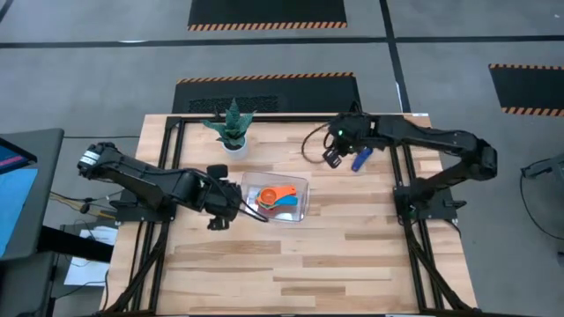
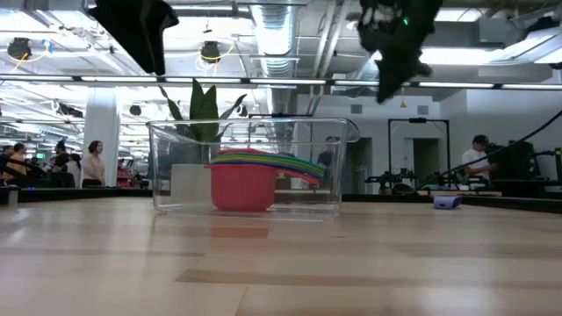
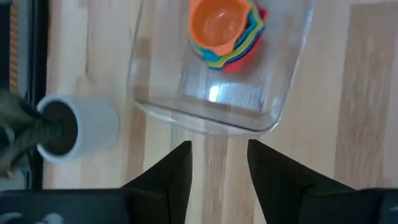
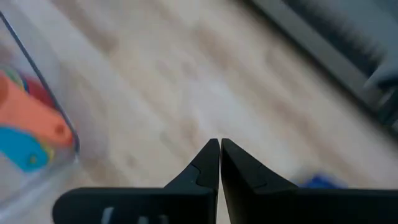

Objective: Nest measuring cups in basket
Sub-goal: Stack the dark blue measuring cup into the orange measuring cup

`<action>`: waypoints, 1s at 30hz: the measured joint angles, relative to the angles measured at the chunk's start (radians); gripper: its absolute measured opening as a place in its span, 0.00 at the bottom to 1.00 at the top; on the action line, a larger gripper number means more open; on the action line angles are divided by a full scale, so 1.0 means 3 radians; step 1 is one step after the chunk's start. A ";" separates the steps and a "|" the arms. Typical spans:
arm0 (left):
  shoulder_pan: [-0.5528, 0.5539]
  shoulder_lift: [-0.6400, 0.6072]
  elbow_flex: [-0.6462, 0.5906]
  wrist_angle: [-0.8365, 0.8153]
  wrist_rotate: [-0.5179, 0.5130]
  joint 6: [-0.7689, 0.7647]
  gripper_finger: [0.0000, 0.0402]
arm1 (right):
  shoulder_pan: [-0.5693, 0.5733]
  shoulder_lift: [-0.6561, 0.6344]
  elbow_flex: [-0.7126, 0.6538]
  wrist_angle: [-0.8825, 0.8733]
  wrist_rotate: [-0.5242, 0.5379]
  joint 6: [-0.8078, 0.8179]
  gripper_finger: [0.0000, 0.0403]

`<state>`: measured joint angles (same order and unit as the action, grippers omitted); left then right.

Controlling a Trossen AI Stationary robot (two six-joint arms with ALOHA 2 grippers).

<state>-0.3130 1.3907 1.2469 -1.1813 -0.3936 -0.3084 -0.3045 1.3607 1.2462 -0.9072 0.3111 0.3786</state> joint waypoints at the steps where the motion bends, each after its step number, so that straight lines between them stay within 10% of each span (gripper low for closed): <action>1: 0.0011 0.0000 0.0000 0.0029 0.0017 0.0098 0.36 | -0.0112 0.0004 -0.0029 -0.0100 -0.0219 0.0032 0.09; 14: 0.0150 0.0000 0.0000 0.0550 0.0016 0.0045 0.36 | -0.1180 0.0659 -0.0186 -0.0104 -0.0683 -0.0473 0.12; 30: 0.0150 0.0001 0.0000 0.0684 0.0038 -0.0239 0.36 | -0.1727 0.1311 -0.0187 -0.0529 -0.0673 -0.0939 0.54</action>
<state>-0.2680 1.3911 1.2469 -0.9760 -0.3820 -0.3801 -0.8226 1.7541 1.1900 -1.0659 0.1092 0.0968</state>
